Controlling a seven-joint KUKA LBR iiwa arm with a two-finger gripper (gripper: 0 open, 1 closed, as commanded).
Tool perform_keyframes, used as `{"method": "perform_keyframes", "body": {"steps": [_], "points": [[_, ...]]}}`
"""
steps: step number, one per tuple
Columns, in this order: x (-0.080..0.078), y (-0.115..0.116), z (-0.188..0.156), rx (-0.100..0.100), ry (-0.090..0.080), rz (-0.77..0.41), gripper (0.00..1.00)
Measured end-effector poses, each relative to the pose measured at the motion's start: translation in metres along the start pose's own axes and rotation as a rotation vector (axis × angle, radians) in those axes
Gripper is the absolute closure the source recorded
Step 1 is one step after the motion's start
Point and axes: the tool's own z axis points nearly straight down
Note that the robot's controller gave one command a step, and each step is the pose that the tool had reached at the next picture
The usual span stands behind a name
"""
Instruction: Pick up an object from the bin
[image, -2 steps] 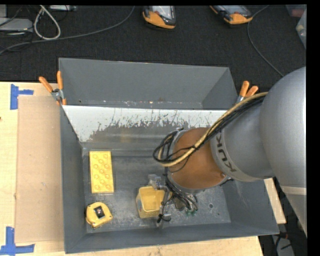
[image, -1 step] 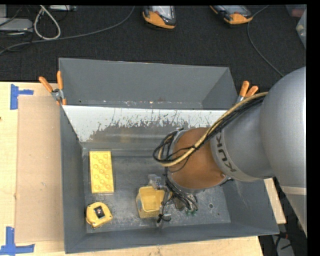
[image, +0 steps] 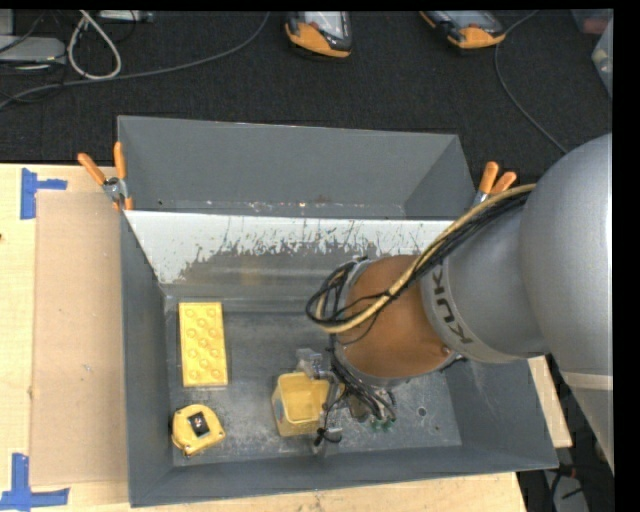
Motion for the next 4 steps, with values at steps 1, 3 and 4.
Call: {"method": "perform_keyframes", "body": {"steps": [1,3,4], "points": [[0.0000,-0.0002,-0.0001,0.000,0.001,0.000,0.00],[0.0004,-0.0003,0.0000,0.000,0.001,0.001,1.00],[0.0004,-0.0003,0.0000,0.000,0.001,0.001,1.00]]}}
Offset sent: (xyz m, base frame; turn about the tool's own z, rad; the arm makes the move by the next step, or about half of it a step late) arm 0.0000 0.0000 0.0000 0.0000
